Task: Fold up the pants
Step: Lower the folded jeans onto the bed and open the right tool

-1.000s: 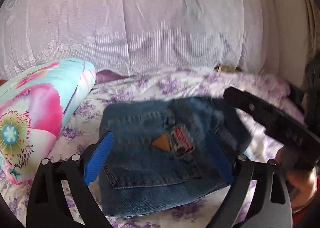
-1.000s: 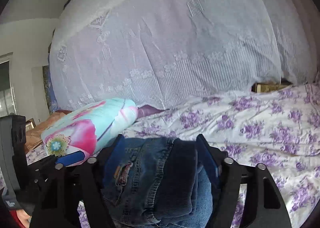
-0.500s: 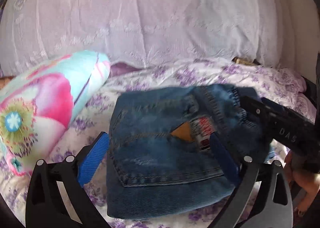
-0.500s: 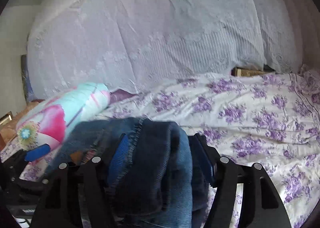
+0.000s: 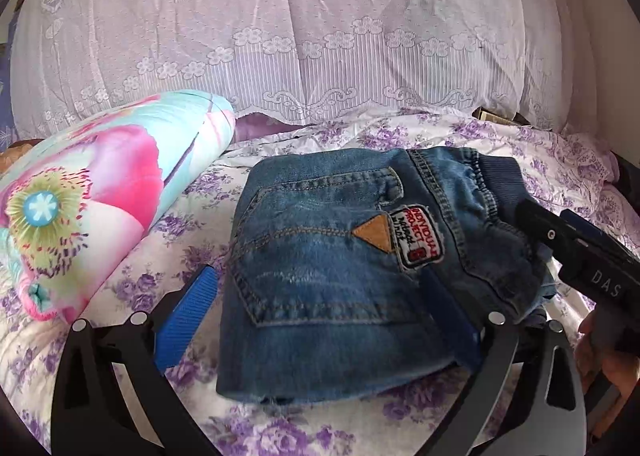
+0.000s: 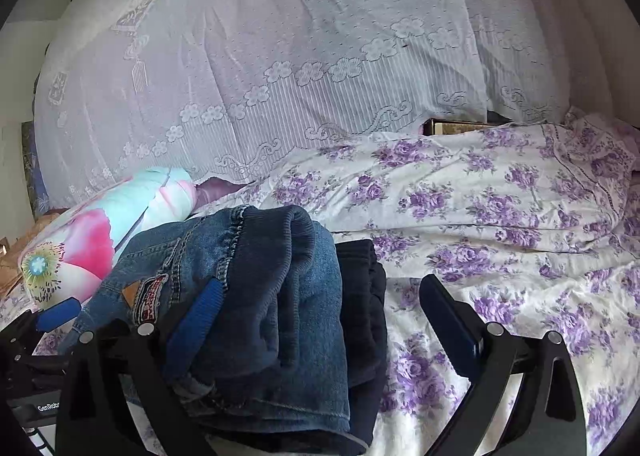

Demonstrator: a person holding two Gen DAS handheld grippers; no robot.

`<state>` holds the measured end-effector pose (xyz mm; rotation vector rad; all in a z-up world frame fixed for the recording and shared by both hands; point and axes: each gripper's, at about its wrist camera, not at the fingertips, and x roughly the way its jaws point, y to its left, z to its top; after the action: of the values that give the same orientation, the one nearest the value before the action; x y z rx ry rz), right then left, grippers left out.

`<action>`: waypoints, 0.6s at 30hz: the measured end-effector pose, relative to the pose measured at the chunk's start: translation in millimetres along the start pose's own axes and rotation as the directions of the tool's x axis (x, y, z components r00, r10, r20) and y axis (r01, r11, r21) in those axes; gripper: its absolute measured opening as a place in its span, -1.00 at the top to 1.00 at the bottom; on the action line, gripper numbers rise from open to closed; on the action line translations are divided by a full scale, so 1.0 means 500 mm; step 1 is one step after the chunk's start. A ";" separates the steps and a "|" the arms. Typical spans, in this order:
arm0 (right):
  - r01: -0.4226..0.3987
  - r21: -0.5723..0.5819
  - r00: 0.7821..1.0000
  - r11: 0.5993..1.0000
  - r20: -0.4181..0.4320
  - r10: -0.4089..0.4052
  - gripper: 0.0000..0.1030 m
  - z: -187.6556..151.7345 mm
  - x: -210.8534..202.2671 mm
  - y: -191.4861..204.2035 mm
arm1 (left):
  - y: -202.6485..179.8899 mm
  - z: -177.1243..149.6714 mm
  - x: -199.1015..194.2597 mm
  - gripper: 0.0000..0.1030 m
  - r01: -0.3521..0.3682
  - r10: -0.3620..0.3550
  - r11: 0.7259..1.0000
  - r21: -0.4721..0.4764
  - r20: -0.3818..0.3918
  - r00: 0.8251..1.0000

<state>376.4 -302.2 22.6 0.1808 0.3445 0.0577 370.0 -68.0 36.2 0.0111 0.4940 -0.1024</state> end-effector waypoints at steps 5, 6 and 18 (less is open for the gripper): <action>0.000 0.036 1.000 0.999 -0.016 0.000 -0.93 -0.019 -0.046 -0.008 | -0.024 -0.026 -0.052 -0.90 -0.021 0.020 0.998 0.053 0.019 1.000; 0.002 0.049 1.000 0.999 -0.016 -0.001 -0.93 -0.023 -0.057 -0.011 | -0.027 -0.033 -0.064 -0.90 -0.026 0.025 0.998 0.061 0.024 0.999; -0.025 0.167 1.000 0.986 -0.003 0.026 -0.93 -0.092 -0.212 -0.039 | -0.035 -0.120 -0.223 -0.90 -0.035 0.034 0.997 0.066 0.020 0.999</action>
<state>261.9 -322.9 11.5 0.3512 0.3519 0.0545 242.1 -72.6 36.7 0.0837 0.4715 -0.0850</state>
